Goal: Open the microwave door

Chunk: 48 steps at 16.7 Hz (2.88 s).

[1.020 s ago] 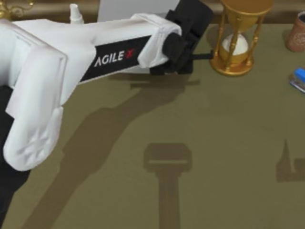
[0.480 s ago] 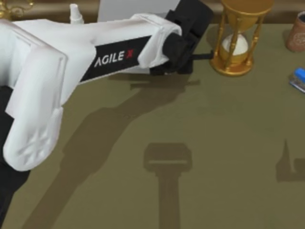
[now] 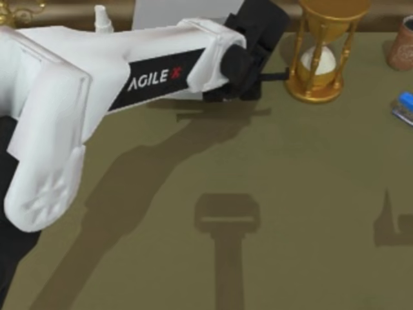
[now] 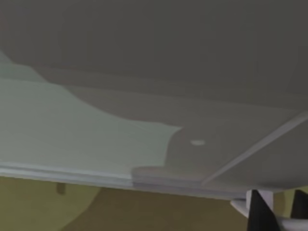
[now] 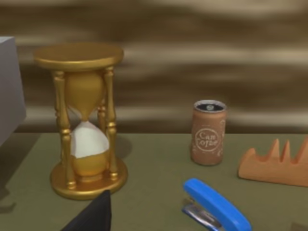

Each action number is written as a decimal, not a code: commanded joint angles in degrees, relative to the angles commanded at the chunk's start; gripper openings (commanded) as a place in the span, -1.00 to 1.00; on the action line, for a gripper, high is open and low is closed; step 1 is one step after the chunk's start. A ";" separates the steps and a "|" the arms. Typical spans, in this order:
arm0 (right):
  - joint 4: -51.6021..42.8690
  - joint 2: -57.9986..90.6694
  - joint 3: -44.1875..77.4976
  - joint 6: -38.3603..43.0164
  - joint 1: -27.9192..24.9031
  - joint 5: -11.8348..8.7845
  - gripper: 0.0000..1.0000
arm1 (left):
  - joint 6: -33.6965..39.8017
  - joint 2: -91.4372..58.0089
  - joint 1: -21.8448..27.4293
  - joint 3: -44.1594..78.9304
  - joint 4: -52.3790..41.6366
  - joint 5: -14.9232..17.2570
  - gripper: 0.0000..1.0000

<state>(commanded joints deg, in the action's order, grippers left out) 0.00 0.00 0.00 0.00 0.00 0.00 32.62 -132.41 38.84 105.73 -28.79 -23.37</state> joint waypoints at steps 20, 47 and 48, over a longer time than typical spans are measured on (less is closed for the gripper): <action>0.00 0.00 0.00 0.00 0.00 0.00 1.00 | -3.24 3.06 -0.24 -5.41 3.59 2.06 -1.00; 0.00 0.00 0.00 0.00 0.00 0.00 1.00 | -6.88 6.25 -0.62 -10.93 7.17 4.52 -1.00; 0.00 0.00 0.00 0.00 0.00 0.00 1.00 | -6.88 6.25 -0.62 -10.93 7.17 4.52 -1.00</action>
<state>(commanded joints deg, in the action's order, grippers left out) 0.00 0.00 0.00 0.00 0.00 0.00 25.74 -126.16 38.21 94.79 -21.62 -18.85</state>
